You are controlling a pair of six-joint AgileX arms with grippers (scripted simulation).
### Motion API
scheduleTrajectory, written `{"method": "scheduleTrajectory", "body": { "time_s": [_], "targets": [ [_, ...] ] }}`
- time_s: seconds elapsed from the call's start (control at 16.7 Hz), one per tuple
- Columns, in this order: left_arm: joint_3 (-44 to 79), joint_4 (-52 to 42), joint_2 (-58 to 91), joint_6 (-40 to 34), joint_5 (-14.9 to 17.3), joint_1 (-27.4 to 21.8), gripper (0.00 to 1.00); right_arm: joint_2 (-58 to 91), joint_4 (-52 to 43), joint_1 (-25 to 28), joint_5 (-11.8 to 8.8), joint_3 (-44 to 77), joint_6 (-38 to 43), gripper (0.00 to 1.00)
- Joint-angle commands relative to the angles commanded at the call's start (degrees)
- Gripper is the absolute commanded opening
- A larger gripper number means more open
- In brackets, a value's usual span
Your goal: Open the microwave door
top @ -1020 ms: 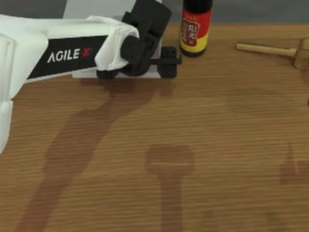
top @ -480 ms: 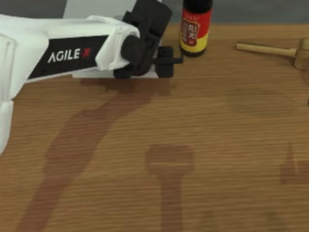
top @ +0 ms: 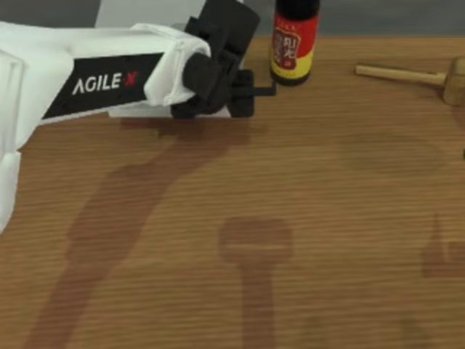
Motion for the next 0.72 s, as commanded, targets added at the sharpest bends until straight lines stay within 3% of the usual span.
{"method": "scheduleTrajectory", "body": {
  "time_s": [0.06, 0.72],
  "targets": [
    [-2.89, -0.48, -1.53, -0.22, 0.96, -2.05, 0.0, 0.0, 0.0, 0.0, 0.0, 0.0, 0.0, 1.0],
    [-7.92, 2.37, -5.03, -1.57, -1.15, -1.83, 0.0, 0.0, 0.0, 0.0, 0.0, 0.0, 0.0, 1.0]
  ]
}}
